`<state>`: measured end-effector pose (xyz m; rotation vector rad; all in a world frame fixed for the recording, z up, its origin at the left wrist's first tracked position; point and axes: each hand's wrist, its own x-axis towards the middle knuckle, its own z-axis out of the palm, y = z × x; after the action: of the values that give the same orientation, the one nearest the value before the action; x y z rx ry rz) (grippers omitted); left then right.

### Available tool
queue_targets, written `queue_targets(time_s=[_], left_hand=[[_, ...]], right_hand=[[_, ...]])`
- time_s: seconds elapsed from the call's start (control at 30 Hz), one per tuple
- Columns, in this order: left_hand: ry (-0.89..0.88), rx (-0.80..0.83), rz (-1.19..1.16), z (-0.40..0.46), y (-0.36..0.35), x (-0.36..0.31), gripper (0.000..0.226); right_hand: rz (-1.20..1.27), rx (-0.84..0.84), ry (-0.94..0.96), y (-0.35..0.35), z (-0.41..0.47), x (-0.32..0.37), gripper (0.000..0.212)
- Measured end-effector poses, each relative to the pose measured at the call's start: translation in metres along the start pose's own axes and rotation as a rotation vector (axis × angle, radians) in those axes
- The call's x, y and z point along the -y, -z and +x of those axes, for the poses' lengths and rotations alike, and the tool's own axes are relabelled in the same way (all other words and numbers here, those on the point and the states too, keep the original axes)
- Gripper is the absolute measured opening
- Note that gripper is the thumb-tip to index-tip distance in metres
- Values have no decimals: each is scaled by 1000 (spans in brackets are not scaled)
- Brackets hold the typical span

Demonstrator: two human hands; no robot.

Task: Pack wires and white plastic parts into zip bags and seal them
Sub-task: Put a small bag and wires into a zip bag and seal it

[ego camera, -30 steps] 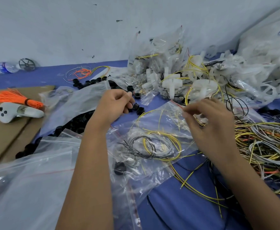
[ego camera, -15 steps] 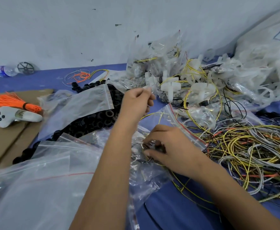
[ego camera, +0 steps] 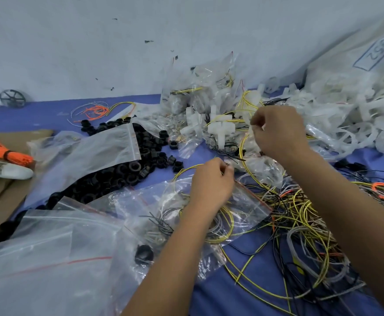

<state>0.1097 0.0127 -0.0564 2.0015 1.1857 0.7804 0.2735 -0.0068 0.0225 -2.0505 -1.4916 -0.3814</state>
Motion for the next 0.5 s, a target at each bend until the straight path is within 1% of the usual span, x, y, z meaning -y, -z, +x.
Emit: queue_targets(time_s=[0.1,0.17,0.23,0.27,0.33,0.43,0.5], left_hand=[[-104,2,108,-4,0,-6,20],[-157,9,170,-8,-1,-11,17],[-175,3,219,-13,-3,-15,14],[-171,-13,238,-15,-3,-15,14],[-161,-51,263,-18,-7,-18,15],[-154,-96,257,-20,-10,-19,15],[-147,-105,263,-19,-11,-19,17]], right_hand=[[-32,140,201,-16,9,5,26],[1,246,305,-29,12,13,42],[-59,376,316,-40,17,18,58],[-99,423,307,-44,19,21,63],[-108,419,269,-46,21,20,62],[-65,302,231,-41,19,20,44],[-16,235,174,-36,14,19,36]])
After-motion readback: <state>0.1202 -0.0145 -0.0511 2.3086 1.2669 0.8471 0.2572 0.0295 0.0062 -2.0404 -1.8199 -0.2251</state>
